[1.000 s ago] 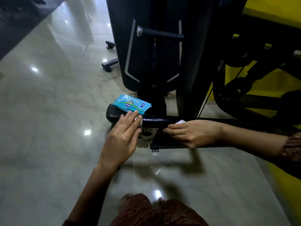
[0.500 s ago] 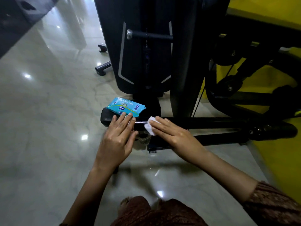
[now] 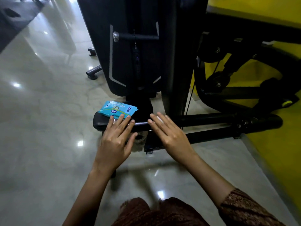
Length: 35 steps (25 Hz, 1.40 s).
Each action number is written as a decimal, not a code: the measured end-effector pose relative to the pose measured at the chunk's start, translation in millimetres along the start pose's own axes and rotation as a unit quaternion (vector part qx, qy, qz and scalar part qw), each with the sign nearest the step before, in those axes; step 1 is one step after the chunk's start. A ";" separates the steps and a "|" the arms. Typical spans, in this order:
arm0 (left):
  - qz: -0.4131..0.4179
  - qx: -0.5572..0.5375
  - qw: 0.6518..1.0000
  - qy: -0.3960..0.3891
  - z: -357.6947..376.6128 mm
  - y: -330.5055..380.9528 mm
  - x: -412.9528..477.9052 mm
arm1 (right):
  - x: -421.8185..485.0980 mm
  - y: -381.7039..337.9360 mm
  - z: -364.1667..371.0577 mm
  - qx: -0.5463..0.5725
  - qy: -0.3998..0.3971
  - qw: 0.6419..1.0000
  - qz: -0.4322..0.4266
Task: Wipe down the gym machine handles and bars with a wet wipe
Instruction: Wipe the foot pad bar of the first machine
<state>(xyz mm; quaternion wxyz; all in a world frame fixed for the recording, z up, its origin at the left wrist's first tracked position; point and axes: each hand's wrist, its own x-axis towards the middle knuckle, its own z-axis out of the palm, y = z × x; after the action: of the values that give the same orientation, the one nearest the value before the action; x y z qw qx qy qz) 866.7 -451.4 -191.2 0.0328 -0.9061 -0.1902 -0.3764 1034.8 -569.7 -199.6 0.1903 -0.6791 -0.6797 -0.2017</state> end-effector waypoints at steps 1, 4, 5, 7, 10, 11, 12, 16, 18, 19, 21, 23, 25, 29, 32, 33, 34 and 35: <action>0.002 -0.003 1.000 -0.001 1.0 2.3 1.3 | -12.6 10.2 -1.9 -0.006 0.009 0.999 0.039; -0.001 -0.017 1.000 -0.005 4.7 13.4 3.8 | -28.5 25.5 -14.4 0.043 0.059 0.968 0.238; -0.001 -0.023 1.000 -0.008 5.8 15.2 4.9 | -22.8 23.2 -16.5 0.073 0.080 0.956 0.272; -0.001 -0.030 0.999 -0.012 7.2 15.1 6.4 | 0.1 10.1 -13.9 0.105 0.104 0.956 0.255; -0.003 -0.031 0.999 -0.019 8.1 13.2 7.4 | 18.5 -8.6 4.7 0.128 0.107 0.971 0.172; -0.004 -0.032 0.999 -0.022 7.5 13.4 7.0 | 15.4 -6.2 7.5 0.134 0.107 0.975 0.138; -0.004 -0.032 0.999 -0.024 7.4 14.1 6.7 | 9.5 1.2 9.2 0.146 0.106 0.977 0.109; -0.020 -0.039 0.999 -0.018 8.6 15.0 7.6 | -11.4 34.3 -3.7 0.233 0.122 0.944 0.201; -0.030 -0.041 0.999 -0.010 9.1 18.3 10.1 | -21.5 43.7 -7.7 0.216 0.141 0.936 0.239; -0.032 -0.040 0.999 -0.007 9.9 20.0 11.6 | -24.0 46.4 -7.7 0.200 0.137 0.942 0.232; -0.029 -0.039 0.999 -0.008 12.3 22.7 14.6 | -25.3 47.4 -7.1 0.157 0.099 0.965 0.185; -0.022 -0.039 0.999 -0.011 14.6 23.1 17.6 | -27.7 48.6 -7.9 0.117 0.074 0.984 0.115; -0.011 -0.043 0.999 -0.017 18.1 24.4 20.7 | -41.4 61.2 -12.7 0.078 0.058 0.993 0.072; -0.002 -0.055 0.998 -0.023 23.1 32.0 25.9 | -70.4 98.4 -24.6 0.058 0.062 0.950 0.300; 0.004 -0.056 0.998 -0.026 25.0 36.2 28.8 | -62.2 91.6 -24.5 0.093 0.064 0.909 0.402; 0.008 -0.056 0.998 -0.028 25.4 37.1 30.1 | -56.7 84.1 -24.7 0.106 0.075 0.905 0.405; 0.011 -0.056 0.998 -0.030 25.7 38.0 31.7 | -50.6 74.9 -24.3 0.113 0.080 0.905 0.402; 0.014 -0.055 0.998 -0.031 26.4 38.6 33.4 | -44.8 63.6 -24.7 0.121 0.075 0.912 0.385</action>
<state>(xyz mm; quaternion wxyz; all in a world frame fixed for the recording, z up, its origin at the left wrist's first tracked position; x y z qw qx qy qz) 920.2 -471.2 -183.6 -0.0175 -0.9205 -0.1573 -0.3571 1098.3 -621.0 -201.6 0.3838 -0.8429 -0.3688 -0.0794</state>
